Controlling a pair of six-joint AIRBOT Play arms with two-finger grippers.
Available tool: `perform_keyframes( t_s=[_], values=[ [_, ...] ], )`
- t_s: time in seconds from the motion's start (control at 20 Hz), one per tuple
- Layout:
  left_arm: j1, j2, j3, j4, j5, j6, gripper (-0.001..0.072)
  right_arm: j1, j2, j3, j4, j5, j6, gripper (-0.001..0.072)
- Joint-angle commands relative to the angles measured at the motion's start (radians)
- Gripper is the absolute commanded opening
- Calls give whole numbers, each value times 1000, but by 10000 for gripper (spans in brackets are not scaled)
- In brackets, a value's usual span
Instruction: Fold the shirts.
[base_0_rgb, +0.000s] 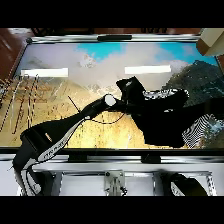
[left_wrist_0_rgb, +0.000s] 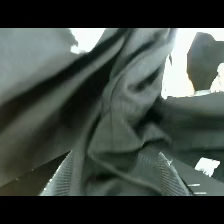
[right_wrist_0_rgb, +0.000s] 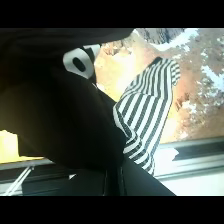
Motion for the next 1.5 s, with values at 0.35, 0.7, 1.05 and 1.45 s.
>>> perform_keyframes(
  t_s=[0.35,0.7,1.05,1.45],
  values=[
    [-58,-60,2,-209,167,-23,54,1,2,2,59,-20,4,62],
    [111,235,25,66,65,79,50,1,7,13,-24,-151,-41,62],
    [333,940,74,220,262,79,51,1,7,282,96,-760,-45,61],
    [343,1292,53,432,-31,-45,51,1,0,386,365,-682,-46,62]
  ],
)
